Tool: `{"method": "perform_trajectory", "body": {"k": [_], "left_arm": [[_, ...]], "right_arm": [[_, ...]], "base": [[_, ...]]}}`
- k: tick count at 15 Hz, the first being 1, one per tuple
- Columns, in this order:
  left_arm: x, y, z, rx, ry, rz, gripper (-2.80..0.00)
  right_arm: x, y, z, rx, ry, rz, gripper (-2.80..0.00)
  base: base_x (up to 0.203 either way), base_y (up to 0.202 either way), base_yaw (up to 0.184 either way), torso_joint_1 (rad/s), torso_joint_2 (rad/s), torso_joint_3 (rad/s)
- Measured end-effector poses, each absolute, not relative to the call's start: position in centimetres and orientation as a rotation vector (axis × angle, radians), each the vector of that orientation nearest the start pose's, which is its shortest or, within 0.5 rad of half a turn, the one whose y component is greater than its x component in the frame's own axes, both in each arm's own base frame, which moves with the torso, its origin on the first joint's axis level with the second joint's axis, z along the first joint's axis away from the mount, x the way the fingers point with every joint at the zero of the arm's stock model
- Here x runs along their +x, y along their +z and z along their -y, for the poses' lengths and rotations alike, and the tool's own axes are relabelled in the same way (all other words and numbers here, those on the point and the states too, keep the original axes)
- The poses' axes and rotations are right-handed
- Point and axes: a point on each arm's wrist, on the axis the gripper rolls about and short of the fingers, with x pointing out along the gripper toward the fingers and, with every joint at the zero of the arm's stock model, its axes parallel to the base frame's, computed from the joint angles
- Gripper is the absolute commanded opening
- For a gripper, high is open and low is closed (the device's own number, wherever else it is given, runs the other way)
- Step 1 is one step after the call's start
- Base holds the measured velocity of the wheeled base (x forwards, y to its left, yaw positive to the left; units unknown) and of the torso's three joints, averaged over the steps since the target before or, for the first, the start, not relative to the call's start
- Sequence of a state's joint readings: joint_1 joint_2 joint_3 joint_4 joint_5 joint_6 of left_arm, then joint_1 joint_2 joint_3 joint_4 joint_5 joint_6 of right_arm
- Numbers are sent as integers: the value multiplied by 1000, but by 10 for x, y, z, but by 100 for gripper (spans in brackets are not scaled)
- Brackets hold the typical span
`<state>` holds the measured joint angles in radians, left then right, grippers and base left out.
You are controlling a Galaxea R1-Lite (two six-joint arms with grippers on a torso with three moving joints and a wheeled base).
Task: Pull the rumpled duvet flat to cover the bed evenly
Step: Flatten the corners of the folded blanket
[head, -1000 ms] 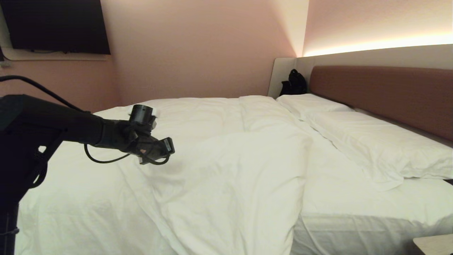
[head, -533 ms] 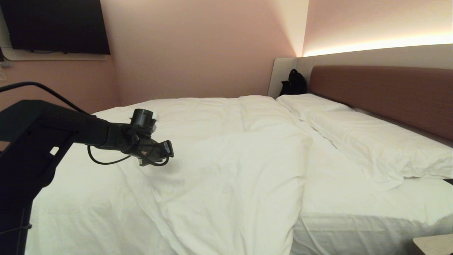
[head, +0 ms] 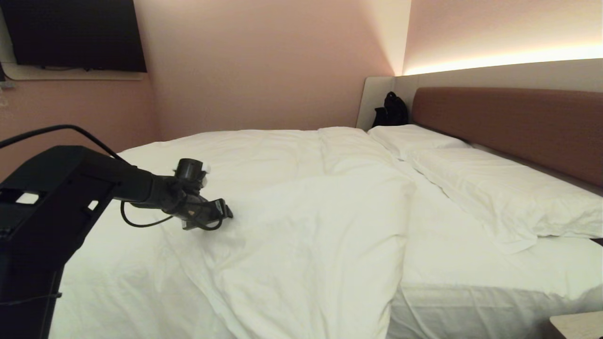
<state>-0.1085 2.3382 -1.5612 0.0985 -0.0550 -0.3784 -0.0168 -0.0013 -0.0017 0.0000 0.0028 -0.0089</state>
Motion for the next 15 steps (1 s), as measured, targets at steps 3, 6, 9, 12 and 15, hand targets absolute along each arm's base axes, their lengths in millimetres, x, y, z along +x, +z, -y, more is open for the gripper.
{"method": "perform_trajectory", "body": {"k": [3, 6, 9, 12, 15], "left_arm": [[455, 56, 51, -323, 26, -908, 0], [460, 45, 52, -309, 56, -917, 0], [467, 35, 52, -286, 100, -916, 0], [469, 27, 52, -285, 103, -927, 0], [471, 22, 52, -284, 105, -934, 0]], "right_arm": [[-23, 76, 0, -9, -14, 3, -280], [-23, 76, 0, -9, -14, 3, -280], [-23, 76, 0, -9, -14, 3, -280], [-23, 76, 0, -9, -14, 3, -280], [-23, 76, 0, -9, -14, 3, -280]], "base": [[0, 0, 0, 0, 0, 0], [0, 0, 0, 0, 0, 0], [0, 0, 0, 0, 0, 0], [0, 0, 0, 0, 0, 0], [0, 0, 0, 0, 0, 0]]}}
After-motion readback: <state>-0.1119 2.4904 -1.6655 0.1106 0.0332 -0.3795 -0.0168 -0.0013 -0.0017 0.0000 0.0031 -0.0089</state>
